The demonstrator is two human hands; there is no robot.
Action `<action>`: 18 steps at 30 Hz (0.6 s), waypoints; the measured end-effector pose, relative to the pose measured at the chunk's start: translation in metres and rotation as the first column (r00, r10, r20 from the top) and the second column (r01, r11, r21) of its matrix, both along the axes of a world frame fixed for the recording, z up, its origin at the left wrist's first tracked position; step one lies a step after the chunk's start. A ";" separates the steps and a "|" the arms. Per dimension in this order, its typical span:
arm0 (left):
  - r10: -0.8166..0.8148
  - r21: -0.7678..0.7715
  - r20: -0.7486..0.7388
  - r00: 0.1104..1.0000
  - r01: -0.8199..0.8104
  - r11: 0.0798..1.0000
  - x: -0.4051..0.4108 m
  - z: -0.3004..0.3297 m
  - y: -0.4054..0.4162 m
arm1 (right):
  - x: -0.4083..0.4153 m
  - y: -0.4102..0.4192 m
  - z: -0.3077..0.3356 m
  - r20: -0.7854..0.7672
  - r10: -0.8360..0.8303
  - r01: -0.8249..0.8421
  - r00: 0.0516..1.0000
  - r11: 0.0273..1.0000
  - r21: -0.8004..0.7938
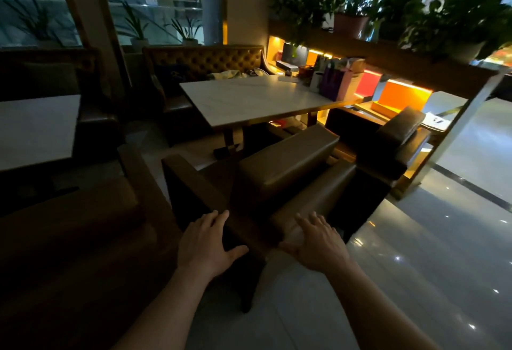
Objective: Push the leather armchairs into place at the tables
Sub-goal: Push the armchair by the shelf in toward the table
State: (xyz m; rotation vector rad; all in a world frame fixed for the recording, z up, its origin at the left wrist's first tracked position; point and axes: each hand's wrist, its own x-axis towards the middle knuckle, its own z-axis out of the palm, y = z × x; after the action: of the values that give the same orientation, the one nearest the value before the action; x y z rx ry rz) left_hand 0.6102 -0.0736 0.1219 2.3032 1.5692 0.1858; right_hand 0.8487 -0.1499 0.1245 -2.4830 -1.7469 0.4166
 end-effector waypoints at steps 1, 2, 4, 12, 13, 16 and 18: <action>-0.004 -0.013 0.004 1.000 0.004 1.000 0.017 -0.009 0.010 | 0.016 0.009 -0.006 0.007 -0.001 0.001 1.000 1.000 -0.014; -0.006 -0.027 0.006 1.000 0.006 1.000 0.033 -0.018 0.020 | 0.032 0.020 -0.013 0.017 0.004 -0.003 1.000 1.000 -0.026; -0.003 -0.066 0.025 1.000 0.004 0.998 0.067 -0.038 0.043 | 0.064 0.043 -0.027 0.040 0.013 -0.011 0.999 0.999 -0.051; 0.049 -0.191 0.042 0.998 -0.040 0.981 0.173 -0.086 0.112 | 0.171 0.137 -0.063 0.058 0.086 -0.077 0.995 0.986 -0.149; 0.056 -0.195 0.038 0.998 -0.047 0.980 0.182 -0.088 0.119 | 0.179 0.148 -0.065 0.051 0.102 -0.093 0.993 0.983 -0.158; 0.078 -0.198 0.014 0.997 -0.074 0.977 0.209 -0.097 0.138 | 0.204 0.177 -0.078 0.020 0.146 -0.140 0.989 0.973 -0.185; 0.093 -0.197 0.000 0.996 -0.091 0.976 0.230 -0.103 0.149 | 0.221 0.195 -0.090 -0.002 0.182 -0.179 0.983 0.962 -0.206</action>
State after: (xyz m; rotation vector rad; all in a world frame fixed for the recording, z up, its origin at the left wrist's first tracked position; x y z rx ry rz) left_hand 0.8398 0.0755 0.0187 2.0781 1.6137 0.0598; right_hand 1.0697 0.0450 0.0342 -2.4723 -2.0434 0.6214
